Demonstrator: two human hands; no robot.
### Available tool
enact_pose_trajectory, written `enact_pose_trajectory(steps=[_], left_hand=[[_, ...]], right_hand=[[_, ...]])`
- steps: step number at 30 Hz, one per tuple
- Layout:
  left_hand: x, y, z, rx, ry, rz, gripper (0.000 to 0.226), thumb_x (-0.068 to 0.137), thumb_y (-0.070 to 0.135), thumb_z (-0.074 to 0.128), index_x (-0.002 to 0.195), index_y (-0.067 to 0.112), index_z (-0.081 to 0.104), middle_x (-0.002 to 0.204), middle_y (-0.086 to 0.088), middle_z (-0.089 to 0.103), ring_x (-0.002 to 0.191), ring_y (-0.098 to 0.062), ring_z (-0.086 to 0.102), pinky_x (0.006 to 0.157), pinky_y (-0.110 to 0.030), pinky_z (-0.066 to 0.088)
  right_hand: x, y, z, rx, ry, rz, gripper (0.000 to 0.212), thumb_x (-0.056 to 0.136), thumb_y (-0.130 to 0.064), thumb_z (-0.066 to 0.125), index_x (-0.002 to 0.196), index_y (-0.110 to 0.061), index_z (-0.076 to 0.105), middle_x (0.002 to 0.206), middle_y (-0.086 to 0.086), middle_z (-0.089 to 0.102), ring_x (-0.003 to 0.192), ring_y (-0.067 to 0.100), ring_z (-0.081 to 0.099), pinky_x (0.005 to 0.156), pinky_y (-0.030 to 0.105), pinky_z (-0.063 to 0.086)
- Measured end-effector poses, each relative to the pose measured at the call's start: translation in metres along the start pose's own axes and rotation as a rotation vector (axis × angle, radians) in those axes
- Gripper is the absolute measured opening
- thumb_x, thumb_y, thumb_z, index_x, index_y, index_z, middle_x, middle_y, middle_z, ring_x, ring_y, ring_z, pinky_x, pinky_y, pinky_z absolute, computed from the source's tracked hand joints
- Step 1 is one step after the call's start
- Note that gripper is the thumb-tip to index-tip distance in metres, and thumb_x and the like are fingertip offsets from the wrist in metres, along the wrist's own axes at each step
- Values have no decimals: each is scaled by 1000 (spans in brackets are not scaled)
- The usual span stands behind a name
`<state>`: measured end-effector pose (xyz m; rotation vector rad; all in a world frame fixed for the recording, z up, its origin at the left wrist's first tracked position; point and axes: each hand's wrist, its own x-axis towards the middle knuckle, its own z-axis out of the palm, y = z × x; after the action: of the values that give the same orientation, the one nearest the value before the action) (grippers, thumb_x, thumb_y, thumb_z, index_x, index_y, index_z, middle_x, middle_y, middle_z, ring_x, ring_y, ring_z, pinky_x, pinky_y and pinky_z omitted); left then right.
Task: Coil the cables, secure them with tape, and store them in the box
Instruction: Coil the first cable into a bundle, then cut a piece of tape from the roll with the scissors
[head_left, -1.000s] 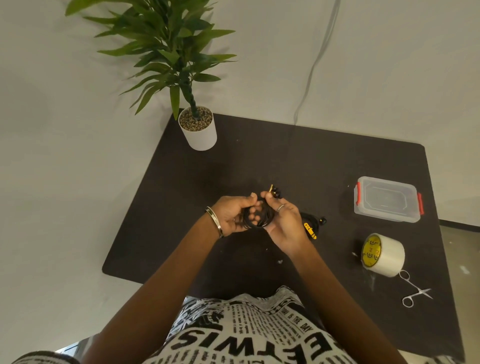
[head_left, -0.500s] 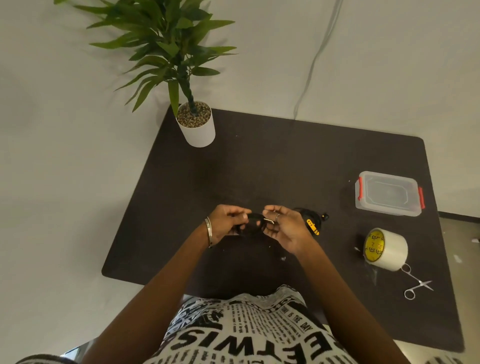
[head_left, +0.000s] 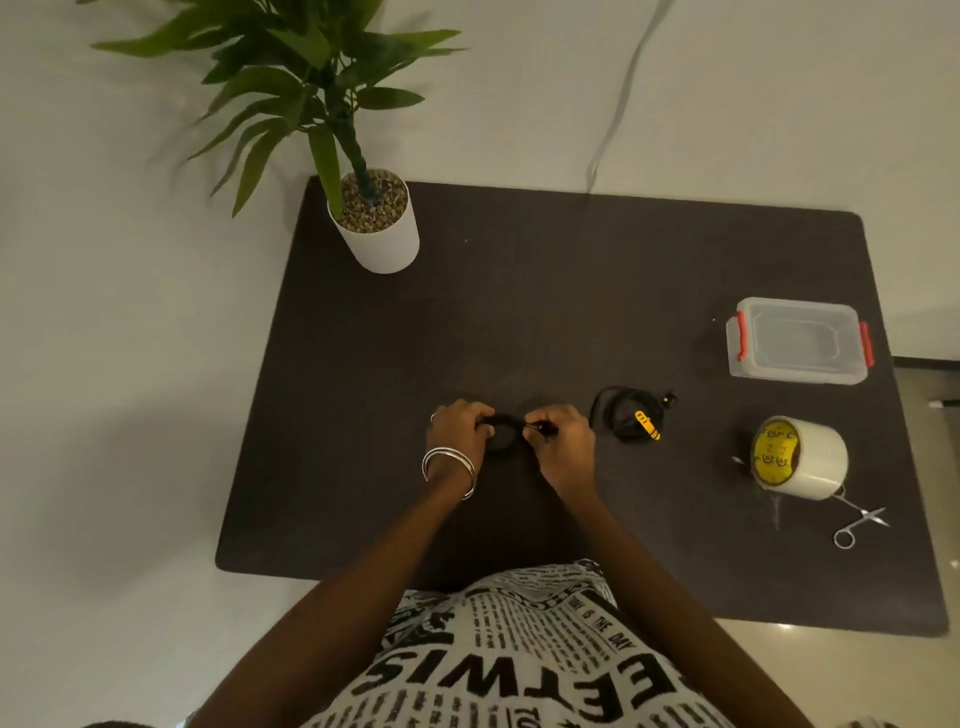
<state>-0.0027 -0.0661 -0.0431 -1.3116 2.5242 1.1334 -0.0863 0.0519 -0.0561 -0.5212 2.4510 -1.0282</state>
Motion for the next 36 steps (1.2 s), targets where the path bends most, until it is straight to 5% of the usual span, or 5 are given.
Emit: enact_pose_trajectory(steps=[4,15,26,32,36], left_hand=[[2,-7,0,-125,24,-74,32,77,16,72,108,16,68,108,-7,56,95,-21,59,81,-24,42],[2,-15,-6,-282,116,-128,17,88,19,62,101,12,70,104,-11,64,93,-21,61,83,-24,43],[1,57,1,-382,198,41,20,87,7,56,94,16,72,93,-3,71,87,-17,65,84,-25,50],[-19,120,36,-427,60,175,18,85,8,58,91,18,72,85,3,70,74,-14,65,77,-33,56],[-38,155,66,-433,-59,243,15,86,8,60,89,15,72,78,5,68,64,-7,62,73,-28,55]], right_hand=[[-4,8,-4,-53,-42,-2,32,74,-1,74,101,-17,71,111,7,55,106,25,48,87,41,49],[-9,10,-16,1,-44,-25,44,73,10,64,107,-18,68,111,5,51,102,18,47,92,22,36],[-10,9,-89,544,34,46,35,85,13,54,91,-18,67,83,3,67,65,10,62,57,14,45],[-20,40,-167,610,256,28,30,86,12,55,94,-15,66,83,-1,67,66,2,62,61,16,49],[-34,81,-211,500,591,126,19,88,-1,60,102,-11,66,96,5,68,86,16,64,74,29,55]])
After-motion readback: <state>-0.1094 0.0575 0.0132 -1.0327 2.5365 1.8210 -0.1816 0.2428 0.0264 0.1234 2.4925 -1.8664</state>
